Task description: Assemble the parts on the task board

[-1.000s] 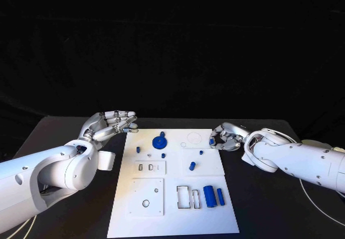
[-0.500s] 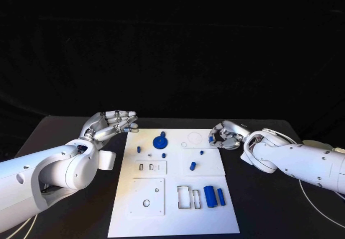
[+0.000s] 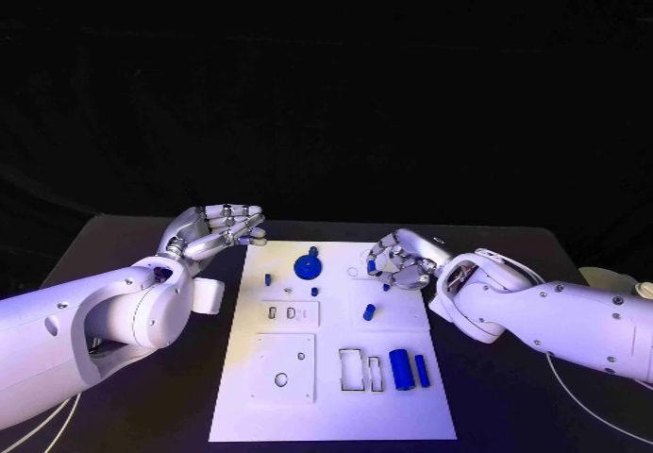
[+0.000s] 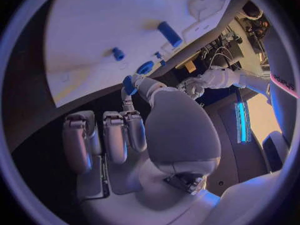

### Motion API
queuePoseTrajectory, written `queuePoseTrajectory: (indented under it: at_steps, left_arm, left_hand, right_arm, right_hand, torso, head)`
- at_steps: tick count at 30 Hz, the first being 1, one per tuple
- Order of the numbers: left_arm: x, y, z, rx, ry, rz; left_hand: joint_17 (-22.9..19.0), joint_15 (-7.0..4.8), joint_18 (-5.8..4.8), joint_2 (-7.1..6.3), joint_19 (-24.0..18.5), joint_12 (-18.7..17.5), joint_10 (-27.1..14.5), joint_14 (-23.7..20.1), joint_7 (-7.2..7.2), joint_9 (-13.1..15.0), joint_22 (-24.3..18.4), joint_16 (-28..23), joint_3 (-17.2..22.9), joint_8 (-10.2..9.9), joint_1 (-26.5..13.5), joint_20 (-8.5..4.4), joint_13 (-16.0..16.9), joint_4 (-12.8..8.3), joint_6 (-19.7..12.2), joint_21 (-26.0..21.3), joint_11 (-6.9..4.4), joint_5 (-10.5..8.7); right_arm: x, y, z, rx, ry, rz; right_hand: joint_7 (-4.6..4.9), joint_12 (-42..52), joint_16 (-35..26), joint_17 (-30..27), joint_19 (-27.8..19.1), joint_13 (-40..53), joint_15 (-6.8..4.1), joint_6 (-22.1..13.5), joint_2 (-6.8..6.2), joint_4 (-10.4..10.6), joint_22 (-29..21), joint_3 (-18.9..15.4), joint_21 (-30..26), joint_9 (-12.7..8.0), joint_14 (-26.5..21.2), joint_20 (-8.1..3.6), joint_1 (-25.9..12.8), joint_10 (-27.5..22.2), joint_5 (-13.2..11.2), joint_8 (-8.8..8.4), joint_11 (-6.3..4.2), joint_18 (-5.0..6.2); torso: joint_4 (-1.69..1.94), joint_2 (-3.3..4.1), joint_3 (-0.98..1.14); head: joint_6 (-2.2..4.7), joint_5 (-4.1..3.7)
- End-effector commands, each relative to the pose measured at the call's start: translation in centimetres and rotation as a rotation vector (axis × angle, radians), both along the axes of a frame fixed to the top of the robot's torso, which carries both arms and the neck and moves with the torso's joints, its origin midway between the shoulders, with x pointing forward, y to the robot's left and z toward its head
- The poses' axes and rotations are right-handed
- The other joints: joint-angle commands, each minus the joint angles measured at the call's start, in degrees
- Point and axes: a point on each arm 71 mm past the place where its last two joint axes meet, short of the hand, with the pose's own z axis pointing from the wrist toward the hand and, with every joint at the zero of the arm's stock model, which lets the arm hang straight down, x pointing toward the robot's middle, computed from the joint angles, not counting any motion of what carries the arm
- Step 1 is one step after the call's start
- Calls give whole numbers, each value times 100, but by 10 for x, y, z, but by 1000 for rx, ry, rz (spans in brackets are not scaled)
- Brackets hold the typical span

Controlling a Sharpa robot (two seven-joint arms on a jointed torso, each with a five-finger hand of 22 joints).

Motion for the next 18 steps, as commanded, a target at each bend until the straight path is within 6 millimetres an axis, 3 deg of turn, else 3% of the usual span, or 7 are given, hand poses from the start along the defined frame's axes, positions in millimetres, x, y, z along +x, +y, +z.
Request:
queuePoseTrajectory:
  at_steps: [1, 8, 16, 18]
  left_arm:
    - [2, -2, 0, -8, -4, -15]
    - [10, -6, -3, -5, -3, -13]
    - [15, -9, -5, -4, -1, -12]
    - [16, -11, -5, -4, 0, -14]
  left_hand:
    - [10, -3, 41, -5, -21, -27, 9, -41, -9, -3, 5, -21, -7, -39, 67, 3, 9, -35, -12, 25, 20, -23]
    - [15, -4, 40, 1, -30, -25, 20, -40, -14, -1, 13, -21, -2, -36, 63, 3, 11, -36, -4, 38, 17, -23]
    - [15, -4, 40, 1, -30, -25, 20, -40, -14, -1, 13, -21, -2, -36, 63, 3, 11, -36, -4, 38, 17, -23]
    - [17, -4, 40, 2, -36, -23, 26, -40, -16, 0, 17, -22, 0, -34, 60, 3, 12, -36, 0, 44, 16, -23]
  right_arm:
    - [-8, 24, 4, -48, -36, -27]
    - [-26, 72, -1, -90, -67, 84]
    - [-34, 101, -19, -129, -48, 128]
    - [-35, 106, -27, -142, -35, 131]
  right_hand:
    - [-96, -14, 3, 1153, 600, 966, -44, 108, 25, -24, 1508, 40, 26, 203, 520, -40, -57, 163, 65, 208, -28, -40]
    - [-104, -7, 5, 1160, 600, 974, -49, 109, -5, -36, 1508, 37, 26, 219, 522, -46, -93, 170, 69, 232, -35, -40]
    - [-109, -7, 2, 1153, 600, 975, -54, 110, -17, -26, 1508, 35, 26, 231, 521, -52, -142, 173, 68, 251, -40, -40]
    - [-110, -15, -1, 1144, 600, 968, -56, 104, -19, -16, 1508, 35, 26, 235, 519, -54, -169, 168, 66, 256, -41, -40]
  torso:
    - [-7, -38, -6]
    - [31, -123, -46]
    - [37, -197, -86]
    - [55, -213, -97]
  head:
    - [-41, 92]
    - [-125, 145]
    - [-249, 219]
    - [-286, 221]
